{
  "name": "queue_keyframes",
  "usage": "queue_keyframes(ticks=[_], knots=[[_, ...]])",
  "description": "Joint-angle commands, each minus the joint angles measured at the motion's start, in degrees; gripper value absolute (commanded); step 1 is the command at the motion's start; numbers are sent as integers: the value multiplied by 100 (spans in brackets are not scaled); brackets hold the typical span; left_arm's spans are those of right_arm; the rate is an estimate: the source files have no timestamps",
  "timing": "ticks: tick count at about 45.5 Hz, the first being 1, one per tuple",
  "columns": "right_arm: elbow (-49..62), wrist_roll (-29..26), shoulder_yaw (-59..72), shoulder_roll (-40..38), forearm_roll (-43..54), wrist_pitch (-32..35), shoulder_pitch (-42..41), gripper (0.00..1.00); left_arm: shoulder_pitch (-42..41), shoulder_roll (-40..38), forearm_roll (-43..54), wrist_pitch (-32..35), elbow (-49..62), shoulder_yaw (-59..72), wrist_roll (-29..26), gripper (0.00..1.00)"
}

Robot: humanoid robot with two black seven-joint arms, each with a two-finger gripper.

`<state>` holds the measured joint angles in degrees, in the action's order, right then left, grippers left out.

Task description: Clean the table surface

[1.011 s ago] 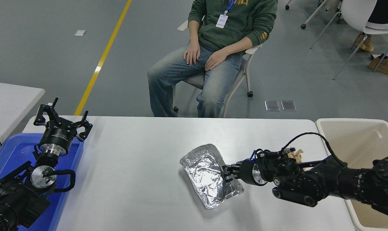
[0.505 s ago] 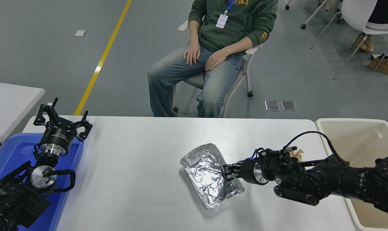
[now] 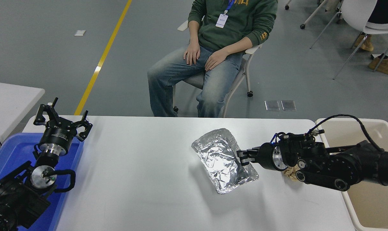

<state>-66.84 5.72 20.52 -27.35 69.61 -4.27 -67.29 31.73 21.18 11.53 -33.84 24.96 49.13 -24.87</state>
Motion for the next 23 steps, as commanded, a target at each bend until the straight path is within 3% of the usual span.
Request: queue_keyframes(ticks=[1,23], knots=[[-865,0,-83,-1017,-123,119,-469,0,0,0,-1,0,0,0,0,100],[-1551,-18,-83,-2265,-571,383,-1304,0,0,0,-1,0,9,0,0,100]])
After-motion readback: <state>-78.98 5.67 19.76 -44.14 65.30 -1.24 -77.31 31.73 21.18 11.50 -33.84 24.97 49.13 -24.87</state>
